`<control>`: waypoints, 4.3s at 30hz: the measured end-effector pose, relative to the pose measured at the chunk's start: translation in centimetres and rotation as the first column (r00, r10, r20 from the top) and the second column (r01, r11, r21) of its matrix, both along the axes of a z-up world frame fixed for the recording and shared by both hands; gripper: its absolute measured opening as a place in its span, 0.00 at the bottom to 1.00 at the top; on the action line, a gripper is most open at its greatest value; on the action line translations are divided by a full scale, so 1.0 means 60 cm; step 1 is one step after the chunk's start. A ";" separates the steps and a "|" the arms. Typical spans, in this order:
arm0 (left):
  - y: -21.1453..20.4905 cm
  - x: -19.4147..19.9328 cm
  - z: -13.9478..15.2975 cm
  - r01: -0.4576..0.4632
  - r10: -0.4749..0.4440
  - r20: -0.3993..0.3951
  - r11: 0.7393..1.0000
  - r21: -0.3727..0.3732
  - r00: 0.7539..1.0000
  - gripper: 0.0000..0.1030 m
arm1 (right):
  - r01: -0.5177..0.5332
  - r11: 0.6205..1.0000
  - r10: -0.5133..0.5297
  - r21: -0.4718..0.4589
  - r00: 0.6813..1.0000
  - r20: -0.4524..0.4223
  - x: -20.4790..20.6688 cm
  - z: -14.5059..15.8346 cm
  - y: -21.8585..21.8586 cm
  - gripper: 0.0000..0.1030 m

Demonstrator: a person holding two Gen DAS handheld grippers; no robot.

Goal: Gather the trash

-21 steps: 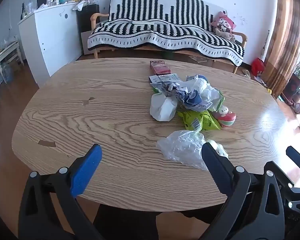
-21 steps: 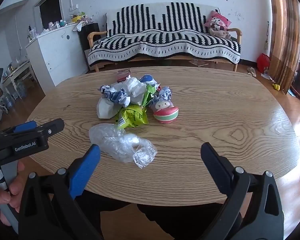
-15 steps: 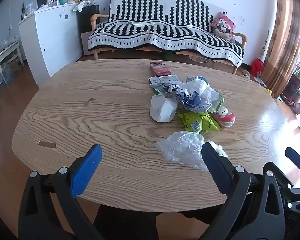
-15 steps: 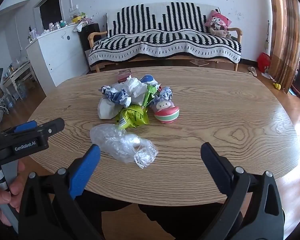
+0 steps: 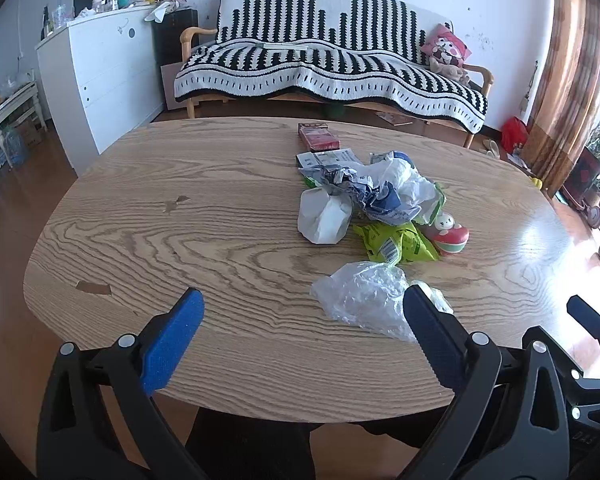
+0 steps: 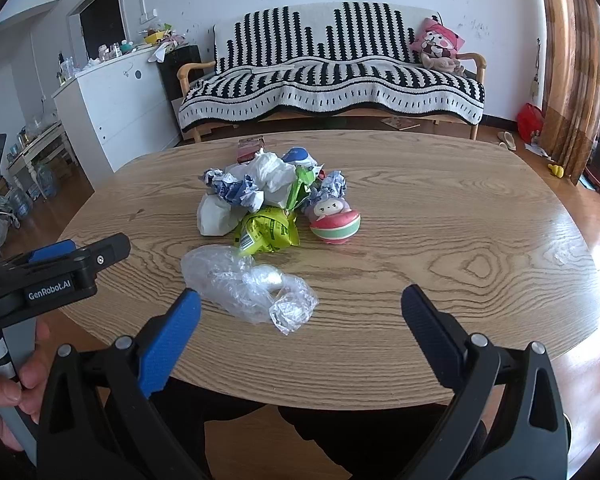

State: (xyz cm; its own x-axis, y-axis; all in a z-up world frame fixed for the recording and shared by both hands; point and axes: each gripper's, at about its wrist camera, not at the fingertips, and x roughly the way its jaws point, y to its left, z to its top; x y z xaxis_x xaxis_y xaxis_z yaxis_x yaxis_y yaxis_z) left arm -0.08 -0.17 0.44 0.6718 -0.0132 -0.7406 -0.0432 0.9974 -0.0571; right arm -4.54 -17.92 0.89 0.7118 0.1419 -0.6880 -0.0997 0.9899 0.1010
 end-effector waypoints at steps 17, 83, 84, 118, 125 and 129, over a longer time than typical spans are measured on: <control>-0.002 0.001 -0.002 -0.002 0.002 -0.002 1.000 -0.002 1.000 0.94 | -0.011 1.000 0.011 0.002 1.000 0.005 -0.001 -0.003 0.004 0.94; 0.113 0.221 -0.031 0.100 -0.093 -0.049 0.980 0.172 0.994 0.53 | -0.231 0.971 0.237 0.069 0.967 -0.092 0.115 -0.069 0.073 0.15; 0.119 0.220 -0.021 0.098 -0.092 -0.044 0.980 0.171 0.995 0.53 | -0.221 0.973 0.227 0.073 0.970 -0.091 0.113 -0.061 0.064 0.15; -0.856 -0.226 -0.266 0.900 -0.939 -0.193 0.331 -0.285 0.285 0.53 | 0.846 0.528 -0.797 0.078 0.525 -0.299 -0.591 -0.253 -0.770 0.16; -0.866 -0.239 -0.389 0.898 -0.930 -0.285 0.318 -0.305 0.232 0.53 | 0.868 0.486 -0.805 0.098 0.489 -0.336 -0.606 -0.290 -0.785 0.16; -0.871 -0.248 -0.407 0.894 -0.927 -0.297 0.322 -0.311 0.230 0.62 | 0.870 0.483 -0.801 0.098 0.484 -0.352 -0.599 -0.298 -0.783 0.16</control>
